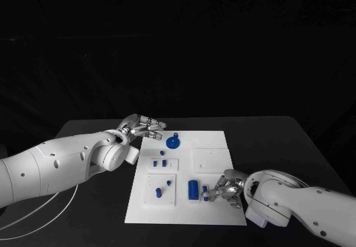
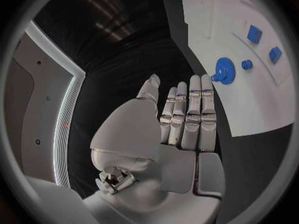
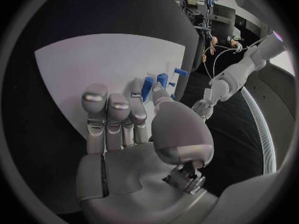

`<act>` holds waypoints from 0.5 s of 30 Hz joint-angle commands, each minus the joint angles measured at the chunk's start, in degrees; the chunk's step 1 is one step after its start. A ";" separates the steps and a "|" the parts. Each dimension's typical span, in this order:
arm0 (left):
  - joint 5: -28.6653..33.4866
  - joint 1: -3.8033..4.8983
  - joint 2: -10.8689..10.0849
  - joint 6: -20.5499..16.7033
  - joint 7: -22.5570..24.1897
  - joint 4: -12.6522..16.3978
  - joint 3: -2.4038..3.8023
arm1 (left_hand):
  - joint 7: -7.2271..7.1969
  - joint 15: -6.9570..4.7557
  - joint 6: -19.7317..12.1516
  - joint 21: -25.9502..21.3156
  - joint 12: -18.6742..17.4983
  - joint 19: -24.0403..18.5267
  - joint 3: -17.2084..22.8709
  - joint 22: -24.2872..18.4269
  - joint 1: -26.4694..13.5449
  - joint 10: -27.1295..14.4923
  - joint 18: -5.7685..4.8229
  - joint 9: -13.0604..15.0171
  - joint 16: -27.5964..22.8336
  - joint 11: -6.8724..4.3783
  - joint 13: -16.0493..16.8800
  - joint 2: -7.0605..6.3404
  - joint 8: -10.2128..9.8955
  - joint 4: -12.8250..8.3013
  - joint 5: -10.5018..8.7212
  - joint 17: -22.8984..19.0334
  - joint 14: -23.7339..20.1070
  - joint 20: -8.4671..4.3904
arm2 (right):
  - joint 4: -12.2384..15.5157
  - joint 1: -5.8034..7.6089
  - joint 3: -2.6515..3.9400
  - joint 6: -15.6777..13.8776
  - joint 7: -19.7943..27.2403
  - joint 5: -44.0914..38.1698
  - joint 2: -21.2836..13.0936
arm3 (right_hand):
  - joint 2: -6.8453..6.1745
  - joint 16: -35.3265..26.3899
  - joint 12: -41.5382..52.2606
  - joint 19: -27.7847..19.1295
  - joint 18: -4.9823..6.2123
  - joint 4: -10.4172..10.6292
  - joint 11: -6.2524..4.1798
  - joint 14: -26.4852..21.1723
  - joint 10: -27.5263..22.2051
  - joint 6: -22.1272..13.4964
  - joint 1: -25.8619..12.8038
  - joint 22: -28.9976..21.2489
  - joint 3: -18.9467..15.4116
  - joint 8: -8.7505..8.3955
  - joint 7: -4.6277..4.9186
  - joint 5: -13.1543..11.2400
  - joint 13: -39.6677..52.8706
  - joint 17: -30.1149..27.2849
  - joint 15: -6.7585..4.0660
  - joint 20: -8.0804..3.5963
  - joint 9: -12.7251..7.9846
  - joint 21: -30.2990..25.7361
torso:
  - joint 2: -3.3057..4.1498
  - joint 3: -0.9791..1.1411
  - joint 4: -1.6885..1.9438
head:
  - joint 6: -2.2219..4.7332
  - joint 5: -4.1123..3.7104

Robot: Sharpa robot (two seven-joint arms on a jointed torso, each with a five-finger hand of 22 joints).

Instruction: Assemble the parts on the task board

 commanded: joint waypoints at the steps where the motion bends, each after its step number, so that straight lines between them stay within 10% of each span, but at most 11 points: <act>1: -0.21 0.04 -0.02 0.56 0.20 0.14 0.04 | 0.18 -0.06 -0.12 0.36 0.10 -0.09 0.05 0.06 0.04 0.09 -1.10 0.01 -0.21 0.17 0.02 -0.04 -0.17 0.20 -0.34 0.08 0.29 -0.13 | -0.08 -0.20 -0.07 1.74 1.90 0.23 -0.28 | -0.33 -0.12 -0.14 3.20 -0.04 -1.95 -0.12 -0.04 -0.50 -0.33 1.38 4.15 1.32 -0.35 0.11 -0.11 -0.02 -0.03 -0.23 -0.32 -0.19 -0.12 | -0.02 0.02 -0.03 | 0.22 -0.01; 8: -0.22 0.04 -0.08 0.60 0.14 0.14 0.04 | 0.18 -0.06 -0.12 0.36 0.10 -0.09 0.05 0.06 0.04 0.09 -1.10 0.01 -0.21 0.17 0.02 -0.04 -0.17 0.20 -0.34 0.08 0.29 -0.13 | 0.24 -0.46 -0.07 3.55 2.65 0.24 -0.69 | -4.01 -0.18 -0.05 3.18 -0.01 -1.92 0.03 -0.05 -0.66 -0.33 1.38 4.20 4.76 -0.33 0.21 -0.74 0.10 0.12 -0.14 -0.27 -0.59 -0.23 | 0.01 0.02 -0.05 | -0.06 -0.05; 15: -0.23 0.04 -0.09 0.69 0.05 0.09 0.04 | 0.18 -0.06 -0.12 0.36 0.10 -0.09 0.05 0.06 0.04 0.09 -1.10 0.01 -0.21 0.17 0.02 -0.04 -0.17 0.20 -0.34 0.08 0.29 -0.13 | 0.31 -0.72 -0.07 4.08 2.81 0.25 -0.99 | -4.72 -0.25 -0.06 3.21 0.01 -0.07 0.04 -0.05 -0.67 -0.33 1.88 4.29 4.28 -0.34 0.26 -1.07 0.12 0.22 -0.13 -0.25 -0.59 -0.20 | 0.05 0.01 -0.04 | -0.59 -0.08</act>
